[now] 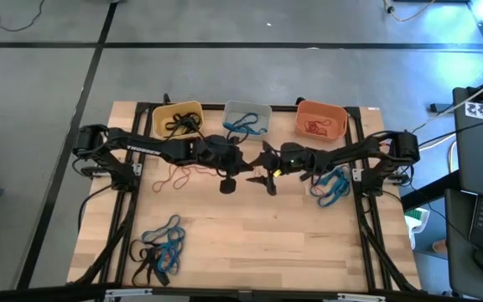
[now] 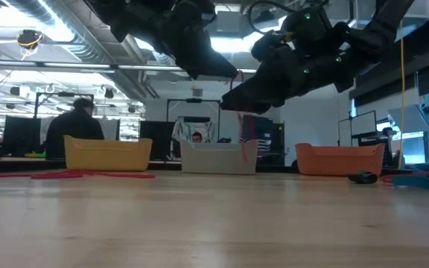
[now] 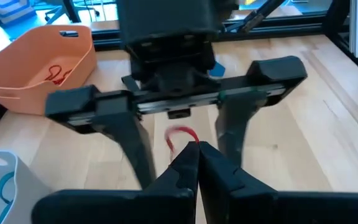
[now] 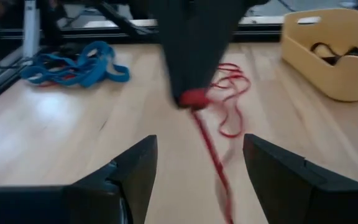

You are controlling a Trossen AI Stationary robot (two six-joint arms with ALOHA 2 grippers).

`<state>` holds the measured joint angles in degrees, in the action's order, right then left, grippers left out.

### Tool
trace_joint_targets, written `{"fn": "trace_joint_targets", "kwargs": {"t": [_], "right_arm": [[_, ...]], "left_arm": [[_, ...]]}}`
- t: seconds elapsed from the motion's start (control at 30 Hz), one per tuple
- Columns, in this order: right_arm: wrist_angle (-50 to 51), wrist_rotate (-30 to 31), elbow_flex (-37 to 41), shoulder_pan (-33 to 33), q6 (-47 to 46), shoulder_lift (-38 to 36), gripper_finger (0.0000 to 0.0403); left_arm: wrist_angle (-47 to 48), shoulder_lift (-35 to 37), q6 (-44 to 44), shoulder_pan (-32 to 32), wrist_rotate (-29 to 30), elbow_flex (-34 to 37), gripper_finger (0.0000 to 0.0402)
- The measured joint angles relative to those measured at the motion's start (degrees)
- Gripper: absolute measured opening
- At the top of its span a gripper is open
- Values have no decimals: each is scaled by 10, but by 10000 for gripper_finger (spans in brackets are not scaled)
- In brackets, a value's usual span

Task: Sort rubber bands into baskets
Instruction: Put the red rubber band into the orange bin

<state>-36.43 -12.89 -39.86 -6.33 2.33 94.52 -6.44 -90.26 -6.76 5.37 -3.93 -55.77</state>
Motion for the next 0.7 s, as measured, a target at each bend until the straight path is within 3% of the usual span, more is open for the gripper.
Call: {"fn": "trace_joint_targets", "kwargs": {"t": [0.23,0.57,0.7], "right_arm": [[16,0,0,4,10,0,187],[10,2,0,3,10,0,20],[11,2,0,3,14,0,14]], "left_arm": [[3,0,0,0,1,0,4],[2,0,-3,0,2,0,5],[2,0,-3,0,2,0,3]]}}
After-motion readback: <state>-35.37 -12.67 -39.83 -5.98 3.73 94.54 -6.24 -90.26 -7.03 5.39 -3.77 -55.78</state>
